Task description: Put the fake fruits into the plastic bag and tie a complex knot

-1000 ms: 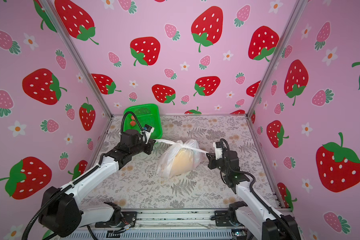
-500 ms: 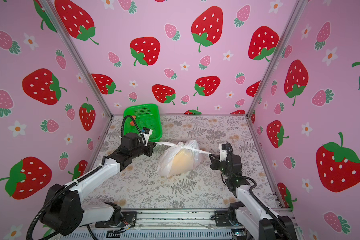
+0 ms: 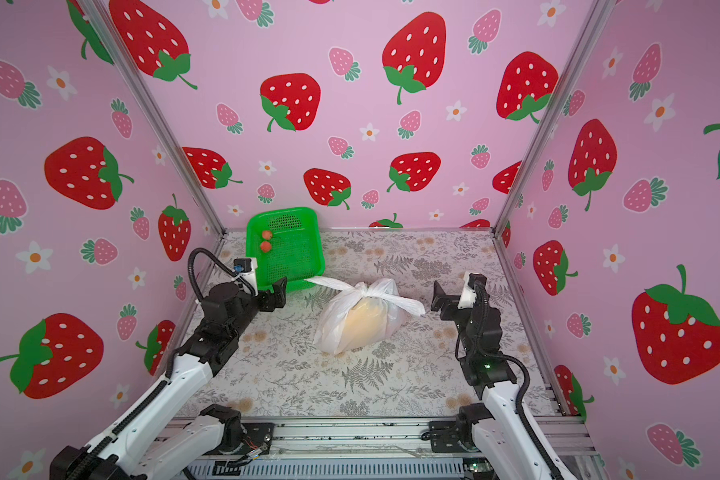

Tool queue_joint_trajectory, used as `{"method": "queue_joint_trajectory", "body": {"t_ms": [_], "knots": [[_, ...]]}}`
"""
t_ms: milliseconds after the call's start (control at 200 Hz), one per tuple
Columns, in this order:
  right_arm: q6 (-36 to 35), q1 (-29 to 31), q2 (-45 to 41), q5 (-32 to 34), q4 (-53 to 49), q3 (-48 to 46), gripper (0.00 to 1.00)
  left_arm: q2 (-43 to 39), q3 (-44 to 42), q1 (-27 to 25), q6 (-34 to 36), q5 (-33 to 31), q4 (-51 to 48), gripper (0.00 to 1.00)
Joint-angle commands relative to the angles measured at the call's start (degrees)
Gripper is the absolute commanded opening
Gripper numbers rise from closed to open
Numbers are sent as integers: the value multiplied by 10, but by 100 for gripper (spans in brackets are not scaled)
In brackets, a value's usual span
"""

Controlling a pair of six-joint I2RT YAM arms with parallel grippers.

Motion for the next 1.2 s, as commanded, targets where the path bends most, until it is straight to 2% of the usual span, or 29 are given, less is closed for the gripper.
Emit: {"method": "queue_joint_trajectory", "body": {"t_ms": [0, 65, 170, 370, 495, 540, 815, 941, 976, 1031, 1086, 1196], "knots": [[-39, 0, 46, 164, 83, -56, 100, -17, -61, 24, 1, -173, 44, 99], [-51, -2, 91, 183, 143, -77, 100, -8, -92, 50, 0, -178, 78, 99], [-60, -3, 180, 189, 213, -86, 100, 45, -126, 85, 15, -123, 159, 99], [-103, -5, 305, 172, 345, -96, 100, 176, -98, 93, 36, -62, 197, 99], [-122, -12, 332, 142, 374, -87, 100, 247, -97, 93, 41, -53, 261, 99], [-129, -16, 340, 129, 390, -86, 100, 256, -77, 93, 43, -45, 227, 99], [-157, -42, 410, 61, 480, -72, 100, 302, -79, 94, 86, -30, 314, 99], [-151, -66, 475, 10, 529, -71, 100, 361, -82, 104, 83, 4, 383, 99], [-147, -72, 495, -6, 559, -71, 100, 362, -77, 120, 70, 23, 359, 99], [-141, -86, 477, -31, 509, -62, 100, 380, -78, 136, 55, 42, 388, 99], [-139, -88, 488, -33, 542, -69, 100, 370, -72, 139, 55, 50, 355, 99], [-140, -87, 483, -32, 528, -66, 100, 374, -72, 140, 55, 50, 362, 99]]}}
